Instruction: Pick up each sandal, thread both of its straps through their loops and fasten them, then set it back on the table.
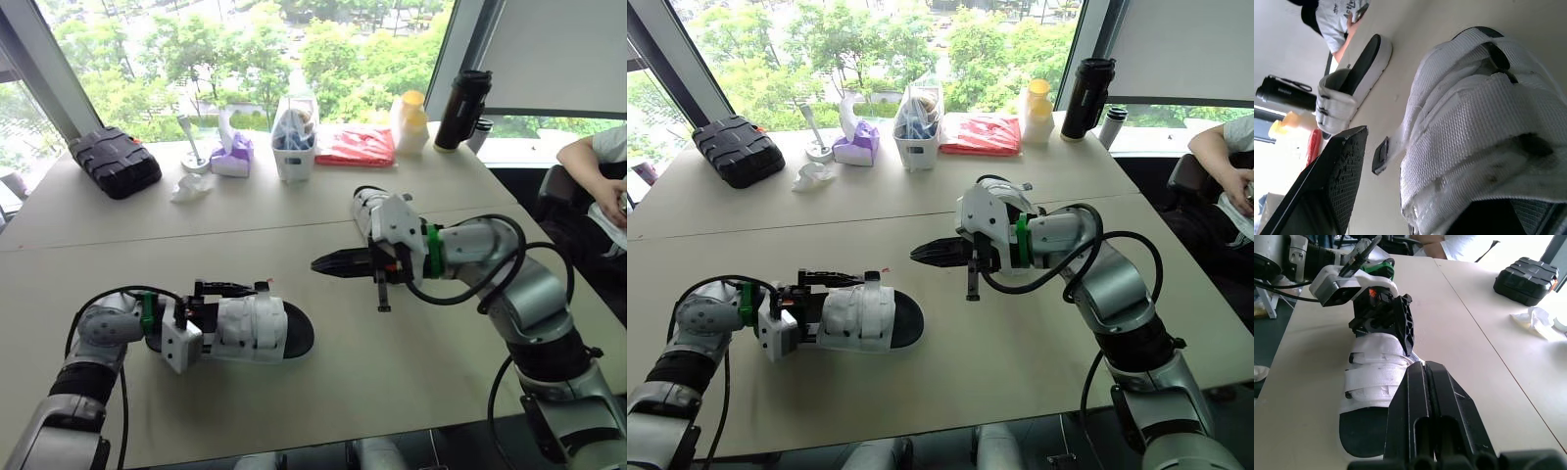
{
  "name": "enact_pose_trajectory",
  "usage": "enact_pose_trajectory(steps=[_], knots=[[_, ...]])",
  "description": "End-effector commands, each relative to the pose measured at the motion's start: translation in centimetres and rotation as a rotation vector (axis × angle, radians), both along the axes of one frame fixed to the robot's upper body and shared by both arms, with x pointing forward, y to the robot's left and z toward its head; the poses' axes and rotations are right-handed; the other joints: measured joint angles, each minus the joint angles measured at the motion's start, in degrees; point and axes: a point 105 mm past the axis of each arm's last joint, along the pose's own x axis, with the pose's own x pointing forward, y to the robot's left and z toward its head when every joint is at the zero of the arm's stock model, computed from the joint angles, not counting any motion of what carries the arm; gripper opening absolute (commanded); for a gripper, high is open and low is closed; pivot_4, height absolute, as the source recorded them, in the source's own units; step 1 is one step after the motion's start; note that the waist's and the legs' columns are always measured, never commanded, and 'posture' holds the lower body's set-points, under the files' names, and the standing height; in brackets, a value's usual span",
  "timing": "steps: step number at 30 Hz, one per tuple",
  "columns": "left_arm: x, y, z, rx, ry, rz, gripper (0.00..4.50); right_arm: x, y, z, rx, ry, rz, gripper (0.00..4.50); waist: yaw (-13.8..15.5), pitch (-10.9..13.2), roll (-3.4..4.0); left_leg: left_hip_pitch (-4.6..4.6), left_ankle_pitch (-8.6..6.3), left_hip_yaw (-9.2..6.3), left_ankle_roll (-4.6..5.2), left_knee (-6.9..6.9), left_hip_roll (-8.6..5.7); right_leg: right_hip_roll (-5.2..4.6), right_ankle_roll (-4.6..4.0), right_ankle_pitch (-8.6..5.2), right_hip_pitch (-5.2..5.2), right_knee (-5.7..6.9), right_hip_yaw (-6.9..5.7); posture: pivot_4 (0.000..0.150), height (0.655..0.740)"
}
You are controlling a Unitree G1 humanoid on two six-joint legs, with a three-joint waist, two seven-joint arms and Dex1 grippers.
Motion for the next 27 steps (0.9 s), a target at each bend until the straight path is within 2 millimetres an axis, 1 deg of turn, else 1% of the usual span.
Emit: enact_pose_trajectory(steps=[1, 3, 5, 6, 8, 11, 12, 14, 15, 16, 18, 20, 21, 22, 23, 27], knots=[[-0.1, -1.5, -1.0, 0.029, -0.045, -0.085, 4.07, -0.5, 0.3, 1.2, 0.013, -0.069, 0.013, 0.0, 0.01, 0.0, 0.0, -0.01, -0.02, 0.0, 0.04, 0.07, -0.01, 0.02, 0.01, 0.01, 0.01, 0.0, 0.0, 0.15, 0.74], [0.0, -2.0, -1.1, 0.035, -0.059, -0.111, 4.07, -0.4, 0.2, 1.1, 0.013, -0.071, 0.005, 0.0, 0.0, 0.0, 0.0, -0.03, -0.11, 0.0, 0.19, 0.28, 0.0, 0.03, 0.02, 0.01, 0.04, 0.09, 0.0, 0.15, 0.74], [0.0, -2.1, -1.4, 0.057, -0.062, -0.133, 3.58, -0.4, 0.2, 1.1, 0.012, -0.074, -0.001, 0.0, 0.08, 0.0, 0.0, -0.02, -0.13, 0.0, 0.24, 0.38, -0.02, 0.03, 0.07, 0.04, 0.11, 0.09, 0.0, 0.15, 0.74], [0.1, -2.2, -1.4, 0.07, -0.061, -0.141, 3.26, -0.4, 0.2, 1.0, 0.011, -0.075, -0.004, 0.0, 0.1, 0.0, 0.0, -0.01, -0.13, 0.0, 0.24, 0.41, -0.03, 0.02, 0.1, 0.06, 0.17, 0.08, 0.0, 0.15, 0.74], [0.3, -2.2, -1.3, 0.081, -0.064, -0.148, 2.27, -0.3, 0.2, 0.9, 0.009, -0.078, -0.009, 0.0, 0.16, 0.0, 0.0, -0.02, -0.13, -0.01, 0.24, 0.48, -0.06, 0.01, 0.13, 0.07, 0.21, 0.08, 0.0, 0.15, 0.74], [0.4, -2.1, -1.2, 0.081, -0.075, -0.147, 1.01, -0.3, 0.2, 0.7, 0.007, -0.082, -0.015, 0.0, 0.19, 0.0, 0.0, -0.01, -0.13, -0.03, 0.24, 0.51, -0.09, -0.01, 0.16, 0.09, 0.25, 0.07, 0.01, 0.15, 0.74], [0.5, -2.1, -1.1, 0.081, -0.08, -0.144, 0.66, -0.3, 0.2, 0.6, 0.007, -0.083, -0.016, 0.0, 0.15, 0.0, 0.0, 0.0, -0.13, -0.03, 0.24, 0.51, -0.1, -0.01, 0.16, 0.09, 0.25, 0.07, 0.0, 0.15, 0.74], [0.8, -1.9, -0.8, 0.067, -0.089, -0.12, 0.19, -0.2, 0.3, 0.5, 0.007, -0.083, -0.017, 0.0, 0.1, -0.01, 0.02, 0.02, -0.13, -0.03, 0.24, 0.51, -0.09, 0.0, 0.16, 0.09, 0.26, 0.09, 0.01, 0.15, 0.74], [1.2, -1.8, -0.4, 0.047, -0.094, -0.092, 0.07, -0.2, 0.3, 0.5, 0.006, -0.084, -0.017, 0.0, 0.08, -0.02, 0.03, 0.03, -0.13, -0.03, 0.24, 0.51, -0.09, 0.0, 0.17, 0.09, 0.26, 0.1, 0.01, 0.15, 0.74], [1.9, -1.6, 0.1, 0.015, -0.097, -0.038, 0.07, -0.1, 0.4, 0.3, 0.006, -0.086, -0.018, 0.0, 0.1, -0.02, 0.03, 0.05, -0.13, -0.02, 0.24, 0.51, -0.09, 0.0, 0.17, 0.09, 0.27, 0.11, 0.0, 0.15, 0.74], [4.0, -0.7, 1.4, -0.027, -0.11, 0.109, 0.07, -0.1, 0.7, 0.2, 0.007, -0.09, -0.013, 0.0, 0.1, -0.02, 0.03, 0.06, -0.13, -0.03, 0.25, 0.52, -0.09, 0.01, 0.17, 0.09, 0.29, 0.12, 0.0, 0.15, 0.74], [6.7, 0.7, 2.6, -0.079, -0.12, 0.308, 0.07, -0.1, 0.9, 0.1, 0.011, -0.091, -0.009, 0.0, -0.04, -0.02, 0.03, 0.07, -0.13, -0.03, 0.25, 0.58, -0.07, 0.07, 0.2, 0.11, 0.29, 0.17, 0.0, 0.15, 0.74], [7.5, 1.2, 2.9, -0.087, -0.136, 0.37, 0.07, -0.1, 1.0, 0.1, 0.012, -0.091, -0.008, 0.0, -0.1, -0.02, 0.03, 0.09, -0.12, -0.03, 0.26, 0.59, -0.06, 0.08, 0.2, 0.11, 0.29, 0.23, 0.0, 0.15, 0.74], [9.0, 2.3, 3.2, -0.099, -0.146, 0.492, 0.07, -0.1, 1.1, 0.0, 0.012, -0.096, -0.006, 0.0, -0.19, -0.01, 0.03, 0.1, -0.12, -0.03, 0.26, 0.59, -0.05, 0.1, 0.21, 0.11, 0.29, 0.26, 0.0, 0.15, 0.74], [10.1, 3.2, 3.7, -0.12, -0.157, 0.585, 0.07, 0.0, 1.2, 0.0, 0.012, -0.099, -0.004, 0.0, -0.32, -0.01, 0.03, 0.12, -0.12, -0.03, 0.26, 0.59, -0.02, 0.14, 0.21, 0.11, 0.29, 0.28, 0.0, 0.15, 0.74], [12.9, 6.0, 3.9, -0.15, -0.156, 0.854, 0.07, 0.0, 1.5, -0.1, 0.017, -0.108, 0.004, 0.0, -0.54, -0.01, 0.02, 0.1, -0.12, -0.02, 0.26, 0.58, 0.01, 0.16, 0.2, 0.11, 0.19, 0.4, 0.0, 0.15, 0.74]])
